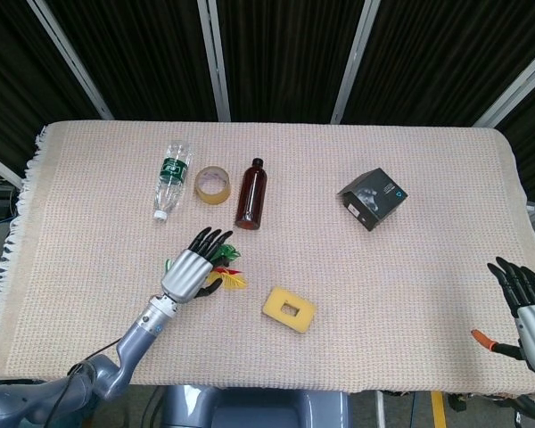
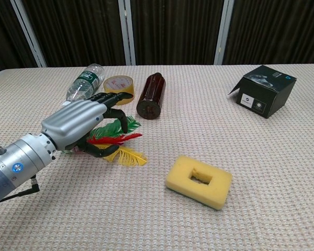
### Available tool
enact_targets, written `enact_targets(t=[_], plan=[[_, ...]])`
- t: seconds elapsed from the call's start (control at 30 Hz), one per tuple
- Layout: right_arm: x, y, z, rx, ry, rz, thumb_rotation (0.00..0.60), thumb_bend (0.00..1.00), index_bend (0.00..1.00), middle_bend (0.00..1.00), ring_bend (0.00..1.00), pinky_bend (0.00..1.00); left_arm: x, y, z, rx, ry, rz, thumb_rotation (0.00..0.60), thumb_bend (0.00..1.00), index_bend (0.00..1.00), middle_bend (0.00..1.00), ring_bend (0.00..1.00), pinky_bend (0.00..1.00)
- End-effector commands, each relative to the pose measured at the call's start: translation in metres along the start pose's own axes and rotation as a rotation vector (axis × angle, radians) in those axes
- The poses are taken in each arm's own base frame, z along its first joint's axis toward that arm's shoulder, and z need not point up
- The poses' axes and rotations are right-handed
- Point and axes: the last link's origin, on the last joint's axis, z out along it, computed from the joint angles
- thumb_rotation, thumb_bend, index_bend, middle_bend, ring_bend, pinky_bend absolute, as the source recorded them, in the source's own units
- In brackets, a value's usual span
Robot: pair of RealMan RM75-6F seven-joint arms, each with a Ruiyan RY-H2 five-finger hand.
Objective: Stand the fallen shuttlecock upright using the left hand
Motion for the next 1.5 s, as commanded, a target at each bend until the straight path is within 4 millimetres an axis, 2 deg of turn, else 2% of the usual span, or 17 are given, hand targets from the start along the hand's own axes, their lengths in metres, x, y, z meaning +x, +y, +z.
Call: enact_targets(t=[0.03, 0.33, 0.5, 0.57, 0.63, 0.73, 0.9, 1.17, 1.3, 1.37, 1.43, 1.5], plan=[[0.003, 0.001, -0.003, 0.007, 0.007, 0.004, 0.600, 0.09, 0.00, 0.00, 0.00, 0.00, -0.005, 0.002, 0.008, 0.006, -0.011, 0.012, 0.600, 0.34, 0.41, 0.00, 0.00, 0.00], [0.001, 0.000, -0.008, 0.028, -0.015, 0.000, 0.600, 0.09, 0.00, 0.00, 0.00, 0.00, -0.018, 0.005, 0.023, 0.009, -0.031, 0.034, 0.600, 0.36, 0.42, 0.00, 0.00, 0.00], [0.001, -0.001, -0.008, 0.027, -0.016, -0.007, 0.600, 0.09, 0.00, 0.00, 0.00, 0.00, -0.021, 0.005, 0.025, 0.012, -0.011, 0.037, 0.600, 0.45, 0.61, 0.00, 0.00, 0.00], [0.001, -0.003, -0.010, 0.034, -0.006, -0.013, 0.600, 0.09, 0.00, 0.00, 0.00, 0.00, -0.019, 0.003, 0.021, 0.003, 0.021, 0.037, 0.600, 0.49, 0.70, 0.00, 0.00, 0.00], [0.001, -0.005, -0.011, 0.041, -0.006, -0.018, 0.600, 0.09, 0.00, 0.00, 0.00, 0.00, -0.016, 0.001, 0.017, -0.006, 0.048, 0.044, 0.600, 0.53, 0.76, 0.00, 0.00, 0.00], [-0.003, -0.008, -0.013, 0.050, -0.021, -0.025, 0.600, 0.09, 0.00, 0.00, 0.00, 0.00, -0.008, -0.009, 0.004, -0.003, 0.101, 0.038, 0.600, 0.57, 0.80, 0.00, 0.00, 0.00], [-0.005, -0.008, -0.012, 0.043, -0.024, -0.034, 0.600, 0.09, 0.00, 0.00, 0.00, 0.00, 0.013, -0.027, -0.024, 0.004, 0.198, 0.038, 0.600, 0.57, 0.81, 0.01, 0.00, 0.00], [-0.006, -0.012, -0.012, 0.037, -0.013, -0.047, 0.600, 0.09, 0.00, 0.00, 0.00, 0.00, 0.059, -0.071, -0.093, 0.058, 0.298, 0.088, 0.600, 0.51, 0.83, 0.03, 0.00, 0.00], [-0.005, -0.013, -0.013, 0.029, -0.011, -0.037, 0.600, 0.10, 0.00, 0.00, 0.00, 0.00, 0.077, -0.089, -0.124, 0.093, 0.281, 0.107, 0.600, 0.46, 0.78, 0.03, 0.00, 0.00], [-0.003, -0.012, -0.013, 0.025, 0.001, -0.031, 0.600, 0.11, 0.00, 0.00, 0.00, 0.00, 0.085, -0.097, -0.140, 0.111, 0.255, 0.125, 0.600, 0.43, 0.72, 0.02, 0.00, 0.00], [-0.001, -0.011, -0.013, 0.019, 0.012, -0.028, 0.600, 0.11, 0.00, 0.00, 0.00, 0.00, 0.092, -0.102, -0.154, 0.128, 0.242, 0.158, 0.600, 0.36, 0.61, 0.01, 0.00, 0.00], [0.000, -0.010, -0.014, 0.013, 0.017, -0.028, 0.600, 0.11, 0.00, 0.00, 0.00, 0.00, 0.102, -0.104, -0.167, 0.147, 0.258, 0.171, 0.600, 0.25, 0.37, 0.00, 0.00, 0.00]])
